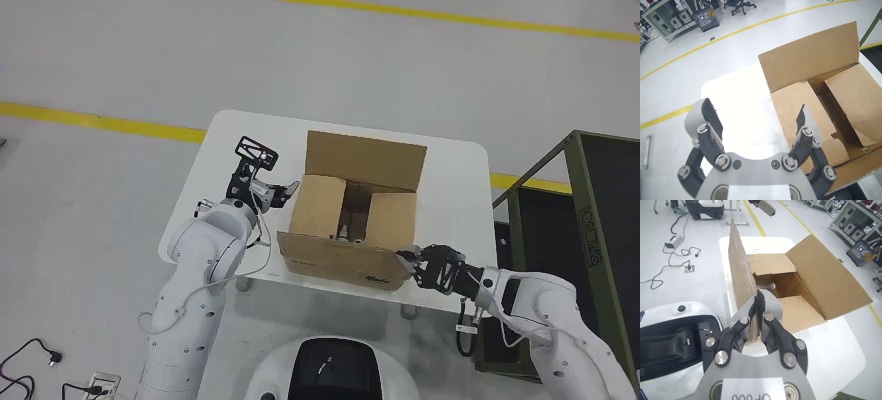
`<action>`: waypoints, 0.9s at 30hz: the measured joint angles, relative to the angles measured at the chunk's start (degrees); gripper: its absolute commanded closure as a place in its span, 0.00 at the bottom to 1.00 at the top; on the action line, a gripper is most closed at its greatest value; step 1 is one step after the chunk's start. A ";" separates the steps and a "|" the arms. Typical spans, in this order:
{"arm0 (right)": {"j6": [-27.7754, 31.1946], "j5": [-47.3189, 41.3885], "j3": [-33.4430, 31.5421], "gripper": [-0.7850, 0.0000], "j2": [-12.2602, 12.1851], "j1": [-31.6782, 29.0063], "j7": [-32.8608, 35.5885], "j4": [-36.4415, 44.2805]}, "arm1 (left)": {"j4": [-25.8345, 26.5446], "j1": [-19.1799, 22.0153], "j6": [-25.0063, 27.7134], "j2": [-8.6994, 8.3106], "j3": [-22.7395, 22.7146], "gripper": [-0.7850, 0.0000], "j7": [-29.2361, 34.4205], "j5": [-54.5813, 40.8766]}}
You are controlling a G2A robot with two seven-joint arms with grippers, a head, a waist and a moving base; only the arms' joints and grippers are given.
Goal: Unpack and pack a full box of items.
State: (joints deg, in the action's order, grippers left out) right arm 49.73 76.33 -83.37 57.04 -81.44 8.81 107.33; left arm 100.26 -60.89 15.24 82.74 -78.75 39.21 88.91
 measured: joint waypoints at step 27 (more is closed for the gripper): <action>1.07 23.31 -0.58 1.00 -1.84 -2.23 -20.77 2.07 | 0.00 0.00 0.00 0.00 0.00 0.00 -0.01 0.01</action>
State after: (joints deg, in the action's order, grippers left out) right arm 50.80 99.64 -83.96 55.20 -83.66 -11.96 109.40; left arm 100.26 -60.89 15.24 82.75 -78.76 39.20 88.92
